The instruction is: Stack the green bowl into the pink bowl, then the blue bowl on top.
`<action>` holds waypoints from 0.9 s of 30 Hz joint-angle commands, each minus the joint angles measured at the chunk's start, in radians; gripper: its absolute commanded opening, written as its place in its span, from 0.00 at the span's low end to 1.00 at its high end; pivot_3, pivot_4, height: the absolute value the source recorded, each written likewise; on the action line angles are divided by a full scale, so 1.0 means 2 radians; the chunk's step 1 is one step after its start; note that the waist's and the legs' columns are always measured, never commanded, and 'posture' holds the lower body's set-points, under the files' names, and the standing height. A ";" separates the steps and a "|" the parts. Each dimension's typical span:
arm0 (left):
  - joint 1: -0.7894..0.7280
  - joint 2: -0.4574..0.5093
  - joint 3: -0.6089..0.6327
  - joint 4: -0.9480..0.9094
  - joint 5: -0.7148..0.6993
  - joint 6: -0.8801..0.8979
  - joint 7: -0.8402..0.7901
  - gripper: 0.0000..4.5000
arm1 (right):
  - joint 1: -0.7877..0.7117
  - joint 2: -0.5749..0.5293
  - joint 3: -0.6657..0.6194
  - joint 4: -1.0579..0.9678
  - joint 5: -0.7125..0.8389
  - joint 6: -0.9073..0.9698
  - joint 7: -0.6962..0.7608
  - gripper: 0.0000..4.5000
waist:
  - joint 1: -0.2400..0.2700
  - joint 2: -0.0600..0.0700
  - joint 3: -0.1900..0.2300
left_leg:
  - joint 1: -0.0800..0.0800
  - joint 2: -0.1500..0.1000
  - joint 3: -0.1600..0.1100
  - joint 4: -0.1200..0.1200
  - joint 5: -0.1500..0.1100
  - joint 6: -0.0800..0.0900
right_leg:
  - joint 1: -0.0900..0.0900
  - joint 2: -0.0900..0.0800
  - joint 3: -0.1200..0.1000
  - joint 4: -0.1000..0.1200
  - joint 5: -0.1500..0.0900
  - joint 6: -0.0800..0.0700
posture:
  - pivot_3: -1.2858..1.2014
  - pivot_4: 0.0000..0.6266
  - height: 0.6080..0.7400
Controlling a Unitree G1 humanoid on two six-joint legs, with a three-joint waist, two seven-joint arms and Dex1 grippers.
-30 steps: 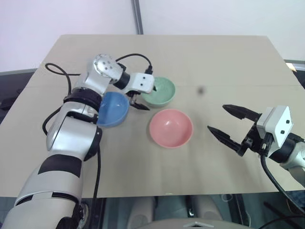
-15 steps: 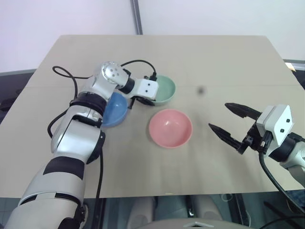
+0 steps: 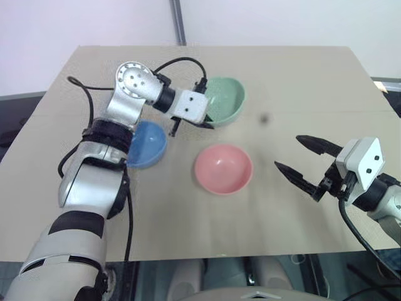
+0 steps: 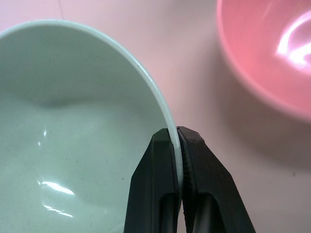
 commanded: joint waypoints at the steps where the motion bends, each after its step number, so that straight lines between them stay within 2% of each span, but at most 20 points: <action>1: 0.026 0.049 -0.027 -0.127 -0.103 0.016 -0.051 0.01 | -0.006 -0.006 -0.008 0.000 -0.002 -0.014 0.007 0.86 | -0.001 0.000 0.000 | 0.000 0.000 0.000 0.000 0.000 -0.001 | 0.000 0.000 0.000 0.000 0.000 0.000 | 0.52 0.24 1.00; 5: 0.034 0.123 -0.111 -0.214 -0.189 0.004 -0.051 0.01 | -0.008 -0.009 -0.010 0.006 -0.001 -0.016 0.012 0.86 | -0.001 0.000 0.000 | 0.000 0.000 0.000 0.000 0.000 0.001 | 0.000 0.000 0.001 0.001 0.000 0.000 | 0.52 0.24 1.00; 8: 0.028 0.156 -0.161 -0.241 -0.230 -0.020 -0.051 0.01 | -0.008 -0.009 -0.010 0.008 -0.002 -0.018 0.013 0.86 | 0.001 0.000 0.000 | 0.001 0.000 -0.001 0.000 0.000 0.001 | 0.000 0.000 0.001 0.000 0.000 0.000 | 0.52 0.24 1.00; 16: -0.025 0.175 -0.262 -0.233 -0.278 -0.075 -0.051 0.01 | -0.003 -0.006 -0.007 0.005 -0.008 -0.019 0.009 0.86 | 0.001 0.000 0.000 | 0.001 0.000 0.000 0.001 -0.001 0.001 | 0.001 0.000 0.000 0.001 0.000 0.000 | 0.52 0.24 1.00; 21: -0.041 0.166 -0.301 -0.219 -0.286 -0.104 -0.051 0.01 | 0.001 -0.001 -0.003 0.001 -0.013 -0.020 0.005 0.86 | 0.000 0.000 0.000 | 0.001 0.000 0.000 0.001 -0.001 0.001 | 0.000 0.000 0.000 0.001 0.000 0.000 | 0.52 0.24 1.00; 26: -0.055 0.179 -0.337 -0.229 -0.306 -0.107 -0.051 0.01 | 0.012 0.003 -0.006 -0.008 -0.017 -0.021 -0.001 0.86 | 0.000 0.000 0.000 | 0.001 0.000 0.000 0.001 -0.001 0.001 | 0.000 0.000 0.000 0.001 0.000 0.000 | 0.52 0.24 1.00; 27: -0.060 0.183 -0.345 -0.229 -0.311 -0.110 -0.051 0.08 | 0.014 0.004 -0.007 -0.009 -0.018 -0.021 -0.002 0.86 | 0.000 0.000 0.000 | 0.001 0.000 0.000 0.001 -0.001 0.001 | 0.000 0.000 0.000 0.001 0.000 0.000 | 0.52 0.24 1.00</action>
